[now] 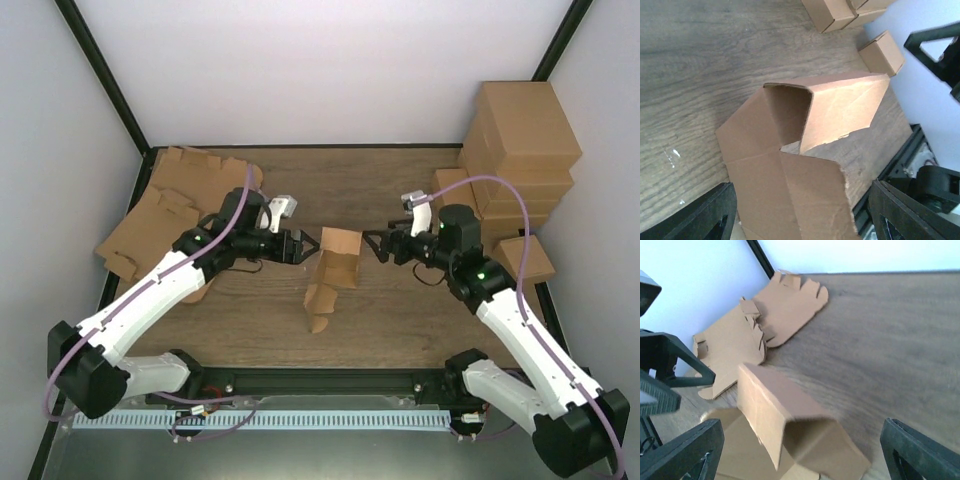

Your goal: Fold the paper box

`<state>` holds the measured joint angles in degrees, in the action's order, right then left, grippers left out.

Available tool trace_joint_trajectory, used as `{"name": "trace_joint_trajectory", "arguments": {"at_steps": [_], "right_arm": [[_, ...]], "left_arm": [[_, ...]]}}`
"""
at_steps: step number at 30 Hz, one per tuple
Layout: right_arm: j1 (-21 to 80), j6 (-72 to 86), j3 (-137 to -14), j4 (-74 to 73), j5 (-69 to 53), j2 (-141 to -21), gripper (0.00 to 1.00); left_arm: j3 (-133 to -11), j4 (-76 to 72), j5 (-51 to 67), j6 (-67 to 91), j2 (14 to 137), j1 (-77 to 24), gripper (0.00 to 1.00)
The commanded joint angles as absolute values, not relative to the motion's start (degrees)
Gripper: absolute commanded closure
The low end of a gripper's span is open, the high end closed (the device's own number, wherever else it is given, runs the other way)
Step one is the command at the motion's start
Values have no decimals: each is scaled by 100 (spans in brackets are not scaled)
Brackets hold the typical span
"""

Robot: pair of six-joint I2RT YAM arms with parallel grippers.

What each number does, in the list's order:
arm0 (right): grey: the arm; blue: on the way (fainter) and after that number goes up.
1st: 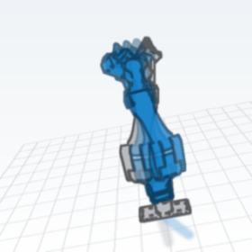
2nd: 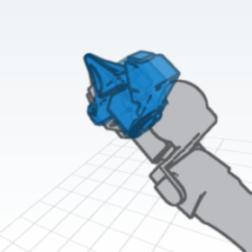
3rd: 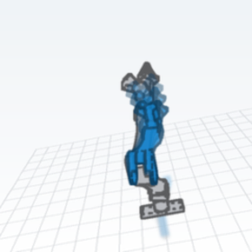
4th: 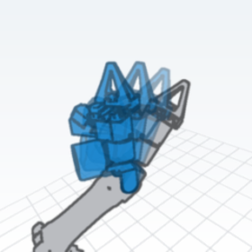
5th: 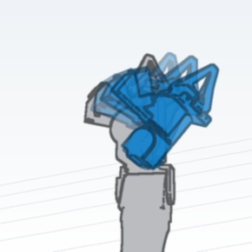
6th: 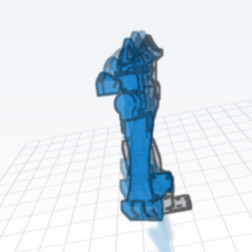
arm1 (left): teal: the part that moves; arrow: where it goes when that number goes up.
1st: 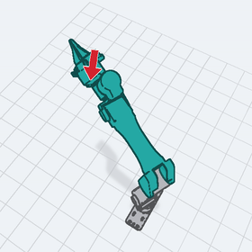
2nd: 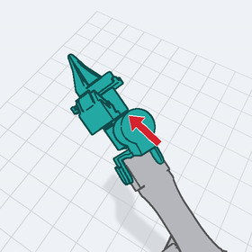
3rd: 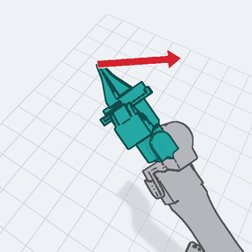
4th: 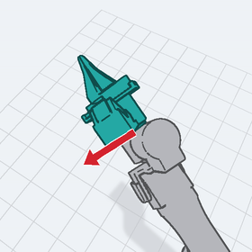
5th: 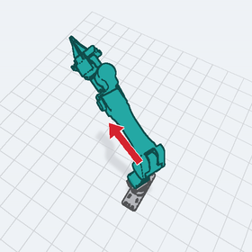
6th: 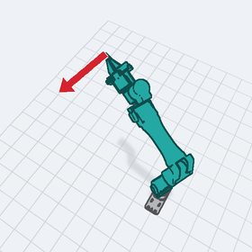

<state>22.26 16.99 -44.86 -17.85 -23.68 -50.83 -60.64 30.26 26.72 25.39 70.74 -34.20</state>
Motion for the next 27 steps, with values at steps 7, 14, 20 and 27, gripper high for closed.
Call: {"name": "trace_joint_trajectory", "arguments": {"at_steps": [7, 14, 20, 27], "right_arm": [[2907, -897, -6184, -2108, -2412, -6504, 18], [3207, -1724, -6144, -2066, -2451, -6799, 29], [3456, -2102, -6142, -2277, -2119, -6992, 40], [3712, -2428, -5970, -2339, -1848, -6891, 51]], "left_arm": [[-6787, 3772, 971, 2268, 7220, -4305, 30], [-6952, 4035, 359, 2415, 7369, -4723, 33], [-6881, 3977, 420, 2476, 7410, -4850, 40], [-6832, 3921, 645, 2502, 7427, -4860, 49]]}}
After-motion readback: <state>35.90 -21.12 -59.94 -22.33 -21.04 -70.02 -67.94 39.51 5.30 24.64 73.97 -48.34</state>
